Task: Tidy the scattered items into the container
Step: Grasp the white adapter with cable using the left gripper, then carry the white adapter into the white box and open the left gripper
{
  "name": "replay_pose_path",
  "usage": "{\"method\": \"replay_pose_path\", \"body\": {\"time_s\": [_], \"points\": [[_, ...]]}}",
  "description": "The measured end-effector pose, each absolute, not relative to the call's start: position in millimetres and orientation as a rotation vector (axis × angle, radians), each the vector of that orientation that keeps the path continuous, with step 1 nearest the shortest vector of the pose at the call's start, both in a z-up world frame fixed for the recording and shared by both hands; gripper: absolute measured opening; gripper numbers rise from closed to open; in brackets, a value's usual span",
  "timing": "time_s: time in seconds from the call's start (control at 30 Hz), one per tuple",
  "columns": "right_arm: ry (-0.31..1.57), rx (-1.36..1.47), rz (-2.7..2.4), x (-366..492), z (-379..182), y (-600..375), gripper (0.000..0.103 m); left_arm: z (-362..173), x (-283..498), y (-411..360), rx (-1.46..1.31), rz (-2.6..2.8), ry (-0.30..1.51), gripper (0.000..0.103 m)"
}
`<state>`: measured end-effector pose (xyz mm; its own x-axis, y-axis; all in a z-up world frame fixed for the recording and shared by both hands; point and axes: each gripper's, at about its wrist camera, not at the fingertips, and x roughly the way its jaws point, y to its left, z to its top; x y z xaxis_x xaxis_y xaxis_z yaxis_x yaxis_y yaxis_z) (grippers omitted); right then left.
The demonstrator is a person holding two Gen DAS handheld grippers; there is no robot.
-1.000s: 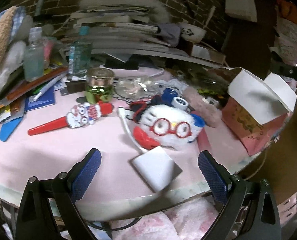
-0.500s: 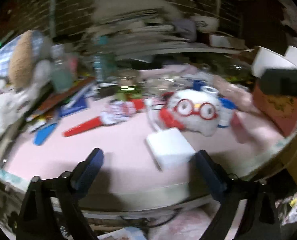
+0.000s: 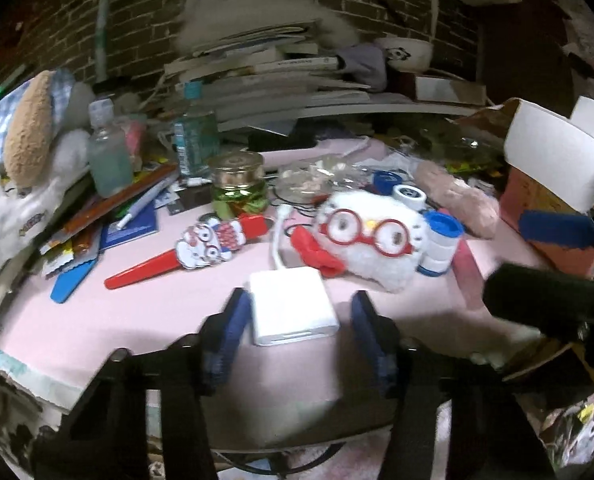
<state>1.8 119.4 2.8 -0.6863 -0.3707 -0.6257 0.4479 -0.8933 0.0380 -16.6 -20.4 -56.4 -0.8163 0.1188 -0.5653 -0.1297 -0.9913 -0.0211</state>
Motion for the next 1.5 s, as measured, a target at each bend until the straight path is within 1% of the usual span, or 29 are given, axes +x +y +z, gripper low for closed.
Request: {"method": "replay_pose_path", "body": {"time_s": [0.17,0.33,0.63,0.73,0.87,0.93,1.0,1.2,1.23,1.3,1.5], "points": [[0.148,0.904,-2.540,4,-3,120,0.077,-56,-15,-21,-0.882,2.881,0.043,0.038],[0.135,0.911,-2.543,5,-7,122,0.077,-52,-12,-28,-0.869,2.872,-0.002,0.037],[0.139,0.879,-2.559,13,-13,119,0.077,-39,-3,-38,-0.821,2.890,-0.023,0.036],[0.159,0.868,-2.565,16,-15,116,0.077,-42,-6,-39,-0.876,2.876,-0.009,0.036],[0.125,0.895,-2.545,13,-18,118,0.077,-53,-9,-36,-0.938,2.860,0.009,0.036],[0.118,0.904,-2.544,13,-20,119,0.077,-54,-9,-34,-0.935,2.869,0.032,0.037],[0.112,0.909,-2.542,12,-20,119,0.077,-53,-10,-31,-0.934,2.876,0.058,0.041],[0.100,0.916,-2.530,11,-21,119,0.077,-53,-21,-23,-0.943,2.886,0.081,0.042],[0.100,0.918,-2.529,11,-21,119,0.077,-53,-22,-24,-0.948,2.886,0.072,0.041],[0.098,0.918,-2.529,10,-21,118,0.077,-53,-23,-25,-0.956,2.883,0.053,0.036],[0.086,0.928,-2.530,7,-24,120,0.077,-50,-22,-26,-0.958,2.878,0.036,0.036]]}}
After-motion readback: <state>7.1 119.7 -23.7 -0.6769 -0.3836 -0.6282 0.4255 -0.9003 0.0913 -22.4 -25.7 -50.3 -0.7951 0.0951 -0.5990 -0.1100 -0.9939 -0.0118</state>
